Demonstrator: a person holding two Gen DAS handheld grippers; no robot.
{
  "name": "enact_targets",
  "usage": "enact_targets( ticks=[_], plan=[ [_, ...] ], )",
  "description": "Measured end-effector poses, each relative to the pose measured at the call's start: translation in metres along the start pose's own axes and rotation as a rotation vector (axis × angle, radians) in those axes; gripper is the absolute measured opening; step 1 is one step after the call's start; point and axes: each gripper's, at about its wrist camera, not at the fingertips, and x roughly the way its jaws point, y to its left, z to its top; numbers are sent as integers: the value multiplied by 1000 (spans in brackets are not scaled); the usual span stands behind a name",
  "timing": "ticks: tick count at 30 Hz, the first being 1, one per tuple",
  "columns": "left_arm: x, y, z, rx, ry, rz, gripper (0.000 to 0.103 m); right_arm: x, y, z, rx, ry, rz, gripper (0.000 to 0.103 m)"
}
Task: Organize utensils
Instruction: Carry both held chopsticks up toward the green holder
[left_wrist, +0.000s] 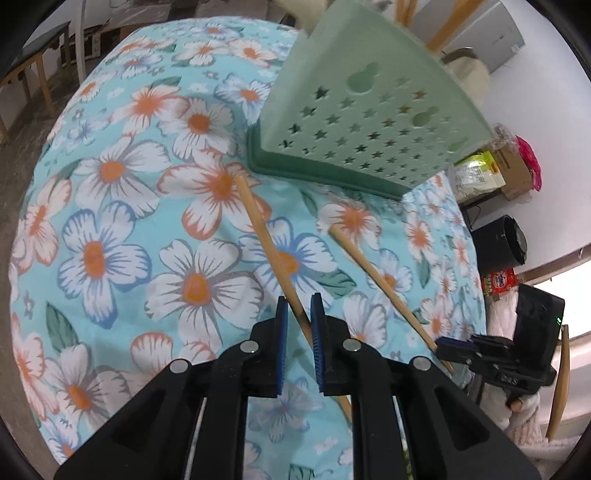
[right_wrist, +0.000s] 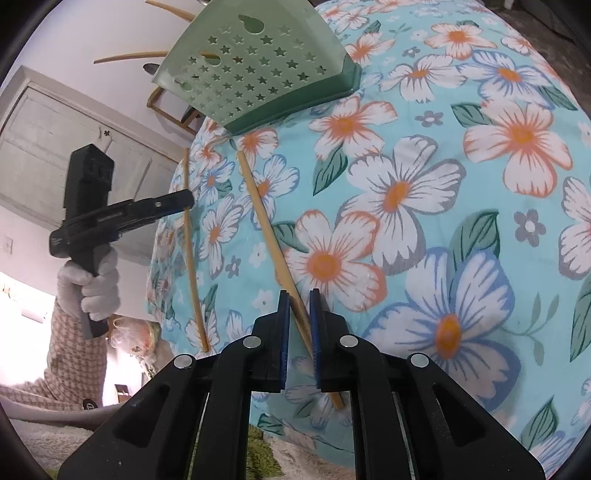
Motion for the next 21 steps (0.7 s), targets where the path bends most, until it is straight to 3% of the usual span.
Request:
enact_targets(
  ticks=[4, 5, 12, 21],
  plan=[
    [10, 3, 0, -20, 8, 14, 13, -9, 7, 3, -36, -17, -41, 38],
    [11, 4, 0, -23, 8, 14, 13, -12, 9, 5, -51, -28, -53, 40],
    [12, 7, 1, -44, 0, 14, 13, -10, 31, 33, -135, -65, -72, 41],
    [3, 17, 1, -89, -21, 13, 13, 59, 73, 74, -305, -1, -108, 35]
  ],
)
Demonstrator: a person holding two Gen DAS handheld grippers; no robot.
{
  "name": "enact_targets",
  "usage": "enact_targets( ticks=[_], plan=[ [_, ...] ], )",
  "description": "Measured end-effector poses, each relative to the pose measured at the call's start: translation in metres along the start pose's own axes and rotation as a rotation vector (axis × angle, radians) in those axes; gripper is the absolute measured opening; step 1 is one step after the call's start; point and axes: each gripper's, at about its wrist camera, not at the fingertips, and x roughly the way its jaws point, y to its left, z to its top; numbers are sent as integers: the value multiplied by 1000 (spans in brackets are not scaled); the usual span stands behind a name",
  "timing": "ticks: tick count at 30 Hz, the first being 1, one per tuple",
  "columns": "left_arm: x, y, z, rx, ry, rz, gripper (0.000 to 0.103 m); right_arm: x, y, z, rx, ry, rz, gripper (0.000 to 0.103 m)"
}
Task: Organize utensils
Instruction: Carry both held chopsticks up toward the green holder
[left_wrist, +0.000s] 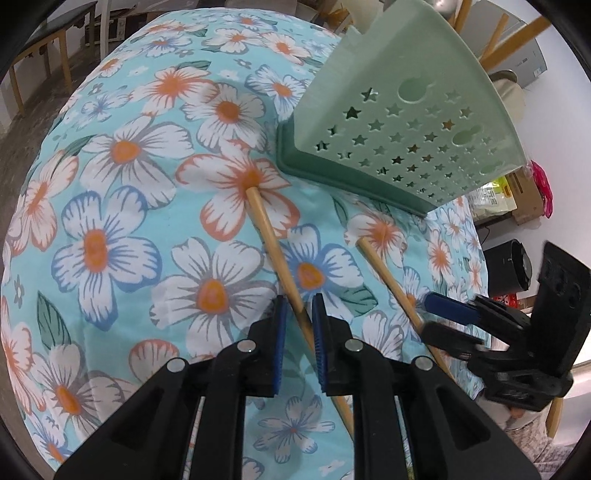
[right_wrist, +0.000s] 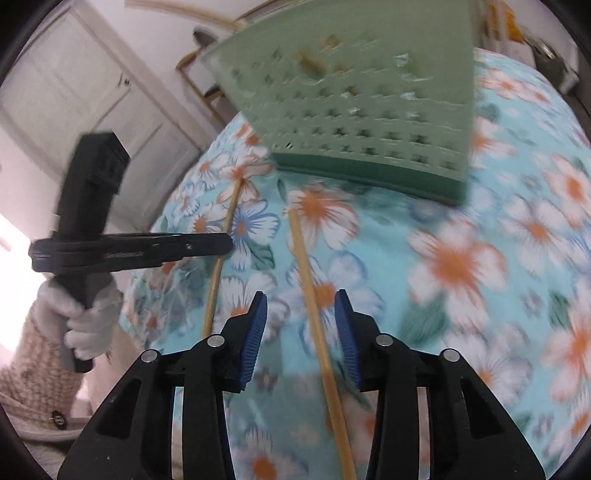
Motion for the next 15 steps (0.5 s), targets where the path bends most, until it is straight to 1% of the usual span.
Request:
enact_targets(
  ticks=[3, 4, 5, 7, 9, 11, 15],
  plan=[
    [-1, 0, -1, 0, -3, 7, 13, 20, 5, 7, -39, 24, -63, 21],
    [-1, 0, -1, 1, -4, 10, 13, 21, 5, 8, -38, 19, -75, 12],
    [0, -2, -1, 3, -4, 13, 13, 20, 3, 8, -25, 15, -79, 8],
    [0, -3, -1, 9, -6, 19, 13, 16, -4, 7, 21, 8, -67, 7],
    [2, -5, 1, 9, -8, 24, 13, 7, -18, 1, 89, -6, -73, 6],
    [1, -3, 4, 2, -13, 26, 14, -3, -32, -7, 164, -17, -60, 6],
    [5, -2, 12, -18, -21, 38, 16, -14, -51, -21, 254, -34, -38, 5]
  ],
)
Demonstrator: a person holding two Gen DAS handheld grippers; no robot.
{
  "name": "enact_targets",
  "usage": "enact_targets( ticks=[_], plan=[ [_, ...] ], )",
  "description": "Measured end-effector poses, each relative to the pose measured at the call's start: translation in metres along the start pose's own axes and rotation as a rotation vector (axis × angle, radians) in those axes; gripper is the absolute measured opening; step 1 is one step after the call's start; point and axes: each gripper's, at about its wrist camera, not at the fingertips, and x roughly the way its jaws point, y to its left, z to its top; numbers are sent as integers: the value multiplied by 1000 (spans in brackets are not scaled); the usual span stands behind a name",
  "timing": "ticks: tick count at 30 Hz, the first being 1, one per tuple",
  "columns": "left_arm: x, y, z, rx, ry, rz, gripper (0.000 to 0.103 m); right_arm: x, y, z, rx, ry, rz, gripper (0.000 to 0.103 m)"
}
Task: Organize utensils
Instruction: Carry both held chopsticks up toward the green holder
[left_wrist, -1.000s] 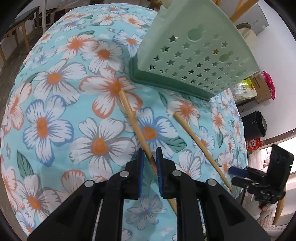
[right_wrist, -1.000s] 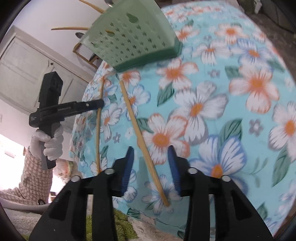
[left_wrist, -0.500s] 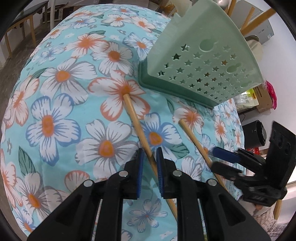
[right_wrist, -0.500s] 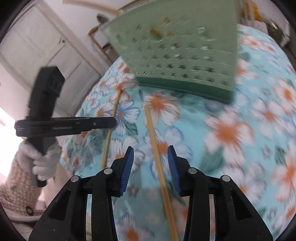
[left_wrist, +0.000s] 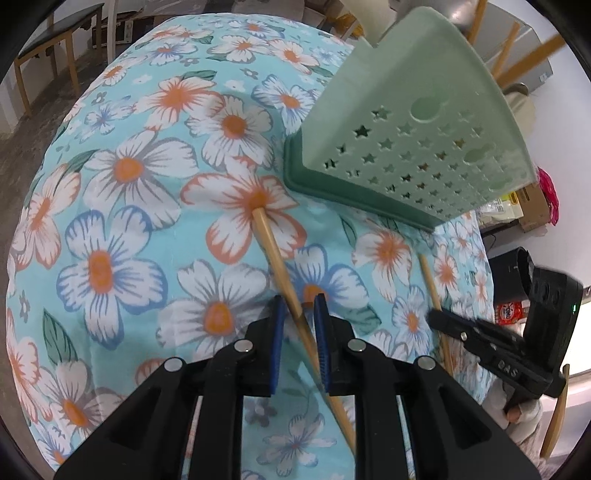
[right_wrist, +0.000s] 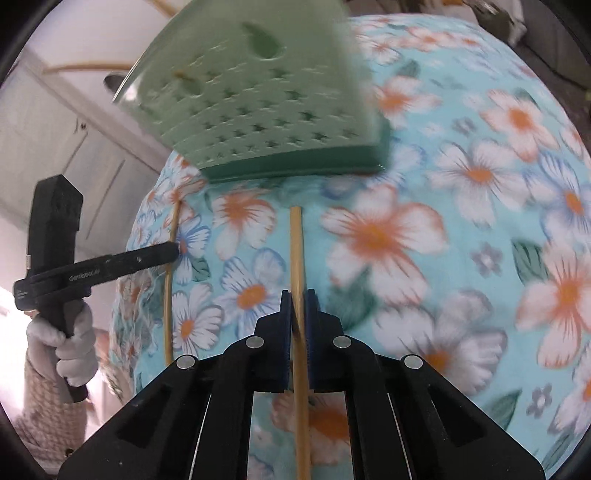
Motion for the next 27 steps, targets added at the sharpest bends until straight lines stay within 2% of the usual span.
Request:
enact_targets(
  ticks=[6, 7, 16, 20, 22, 25, 27],
  plan=[
    [7, -7, 5, 11, -33, 52, 14, -4, -5, -5, 25, -10, 12, 5],
    [6, -10, 4, 19, -35, 46, 11, -4, -6, -5, 28, -12, 12, 5],
    [8, -46, -12, 144, 14, -11, 10, -19, -21, -6, 82, -40, -17, 5],
    [20, -58, -16, 184, 42, -4, 10, -22, -24, -4, 90, -47, -35, 6],
    [24, -61, -16, 191, 47, 10, 10, -21, -23, -3, 83, -38, -35, 9],
    [25, -60, -15, 188, 49, 10, 10, -20, -19, -1, 62, -30, -30, 20],
    [26, -61, -13, 187, 48, 17, 11, -19, -15, 2, 48, -34, -42, 23]
  ],
)
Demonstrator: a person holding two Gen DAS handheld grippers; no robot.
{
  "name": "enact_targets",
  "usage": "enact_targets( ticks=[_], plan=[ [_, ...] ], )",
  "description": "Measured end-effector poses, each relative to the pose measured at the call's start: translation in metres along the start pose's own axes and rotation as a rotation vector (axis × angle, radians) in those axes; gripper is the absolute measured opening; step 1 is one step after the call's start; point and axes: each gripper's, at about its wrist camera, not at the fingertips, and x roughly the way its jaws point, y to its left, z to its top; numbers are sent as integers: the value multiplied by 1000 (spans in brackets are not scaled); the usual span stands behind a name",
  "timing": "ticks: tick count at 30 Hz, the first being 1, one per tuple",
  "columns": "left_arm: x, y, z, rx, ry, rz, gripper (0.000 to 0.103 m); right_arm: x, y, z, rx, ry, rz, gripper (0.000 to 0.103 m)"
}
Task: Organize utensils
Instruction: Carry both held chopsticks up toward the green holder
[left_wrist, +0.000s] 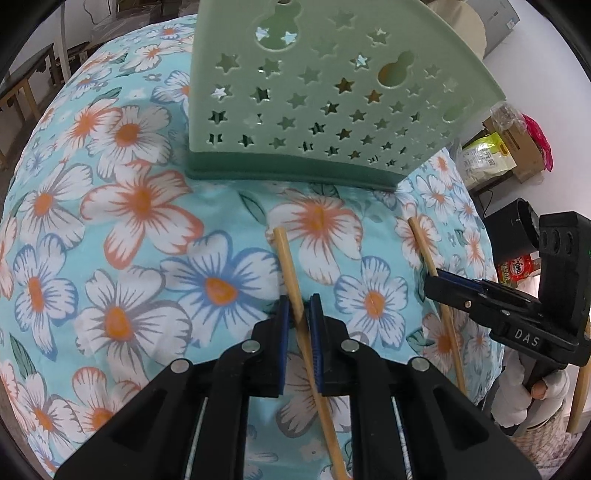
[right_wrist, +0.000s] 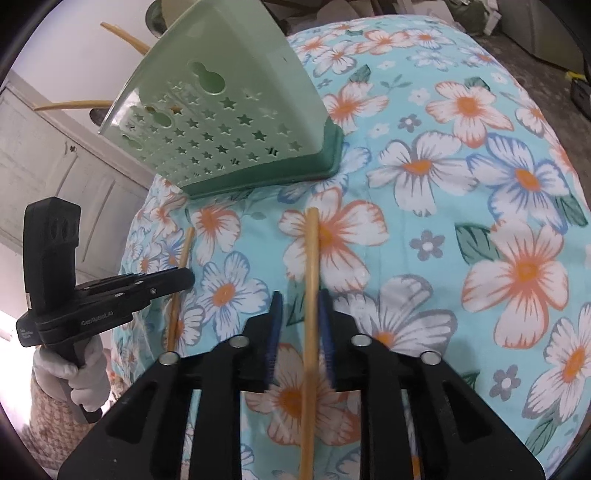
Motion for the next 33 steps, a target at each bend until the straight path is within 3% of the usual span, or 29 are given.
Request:
enact_targets(
  ticks=[9, 16, 25, 33],
  plan=[
    [7, -8, 7, 38, -6, 70, 12, 12, 2, 12, -2, -6, -26, 23],
    [15, -24, 4, 96, -37, 163, 11, 16, 1, 16, 2, -19, -63, 5],
    [12, -39, 0, 103, -105, 241, 7, 3, -9, 16, 28, -31, -23, 5],
    [-22, -50, -3, 128, -204, 306, 6, -23, -12, 18, 31, -78, 16, 5]
  ],
)
